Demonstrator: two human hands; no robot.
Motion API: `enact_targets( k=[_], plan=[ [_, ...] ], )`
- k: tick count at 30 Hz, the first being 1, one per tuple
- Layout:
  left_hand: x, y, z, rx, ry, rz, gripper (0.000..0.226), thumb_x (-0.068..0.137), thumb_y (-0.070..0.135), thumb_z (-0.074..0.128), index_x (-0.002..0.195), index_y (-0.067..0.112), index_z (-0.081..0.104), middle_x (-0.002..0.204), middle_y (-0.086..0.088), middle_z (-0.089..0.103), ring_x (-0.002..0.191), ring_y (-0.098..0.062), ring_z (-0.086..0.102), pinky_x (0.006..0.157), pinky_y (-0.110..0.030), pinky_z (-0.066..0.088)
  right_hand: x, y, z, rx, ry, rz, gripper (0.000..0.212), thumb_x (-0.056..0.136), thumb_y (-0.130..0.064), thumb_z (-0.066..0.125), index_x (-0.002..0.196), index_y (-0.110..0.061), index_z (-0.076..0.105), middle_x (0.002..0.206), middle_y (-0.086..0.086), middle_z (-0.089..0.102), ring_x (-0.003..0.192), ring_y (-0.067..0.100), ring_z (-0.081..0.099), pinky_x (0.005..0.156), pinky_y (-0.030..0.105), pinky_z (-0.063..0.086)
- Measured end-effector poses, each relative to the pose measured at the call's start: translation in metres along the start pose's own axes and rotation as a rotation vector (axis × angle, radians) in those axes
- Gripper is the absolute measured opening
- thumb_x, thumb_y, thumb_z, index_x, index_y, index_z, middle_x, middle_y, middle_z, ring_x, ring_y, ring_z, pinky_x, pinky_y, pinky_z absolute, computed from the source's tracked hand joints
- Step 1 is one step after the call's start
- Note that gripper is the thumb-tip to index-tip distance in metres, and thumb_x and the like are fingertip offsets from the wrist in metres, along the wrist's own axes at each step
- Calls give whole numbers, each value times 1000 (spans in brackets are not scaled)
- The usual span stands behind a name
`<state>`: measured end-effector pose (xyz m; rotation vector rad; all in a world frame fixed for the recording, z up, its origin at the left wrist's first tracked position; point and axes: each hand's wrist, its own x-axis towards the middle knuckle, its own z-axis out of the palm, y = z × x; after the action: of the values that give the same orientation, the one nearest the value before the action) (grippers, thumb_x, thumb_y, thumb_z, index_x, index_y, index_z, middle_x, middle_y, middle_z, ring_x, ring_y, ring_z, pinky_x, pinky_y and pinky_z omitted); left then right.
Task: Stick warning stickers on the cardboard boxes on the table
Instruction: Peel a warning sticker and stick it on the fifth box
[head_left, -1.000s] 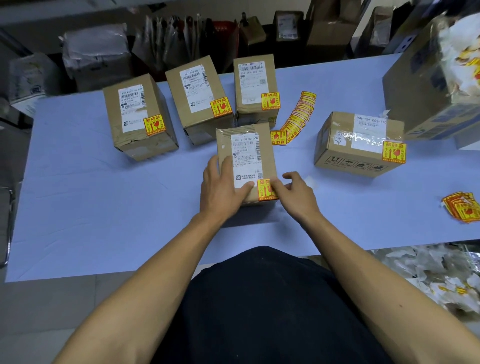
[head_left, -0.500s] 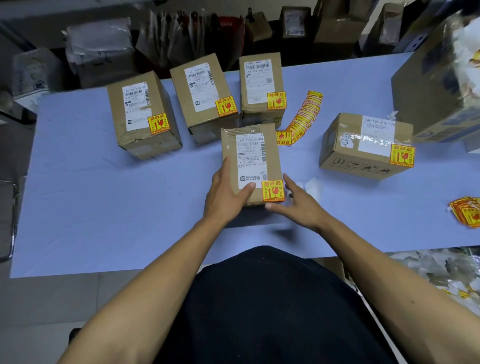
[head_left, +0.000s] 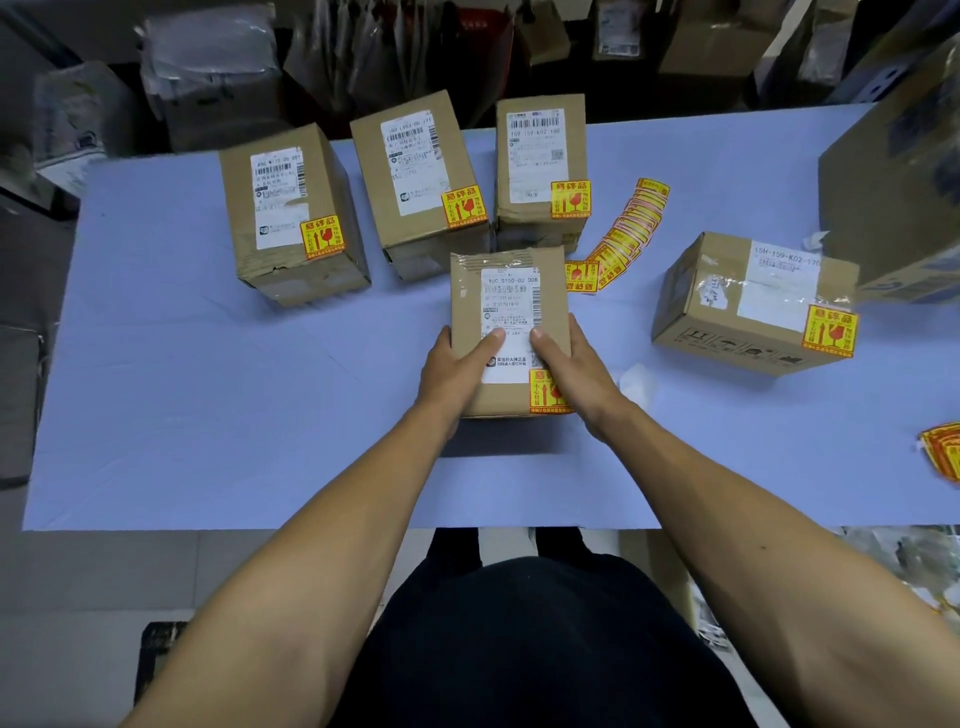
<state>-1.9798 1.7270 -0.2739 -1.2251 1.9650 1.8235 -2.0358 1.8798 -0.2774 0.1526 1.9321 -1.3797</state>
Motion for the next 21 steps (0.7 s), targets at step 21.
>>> enact_targets(
  k=[21],
  plan=[
    [-54, 0, -3, -84, 160, 109, 57, 75, 56, 69, 125, 29, 62, 114, 10, 72, 102, -10, 69, 95, -40, 55, -24, -17, -10, -278, -79, -153, 71, 96, -60, 42, 156, -27, 22, 151, -2, 48, 133, 24, 50, 111, 44, 39]
  ],
)
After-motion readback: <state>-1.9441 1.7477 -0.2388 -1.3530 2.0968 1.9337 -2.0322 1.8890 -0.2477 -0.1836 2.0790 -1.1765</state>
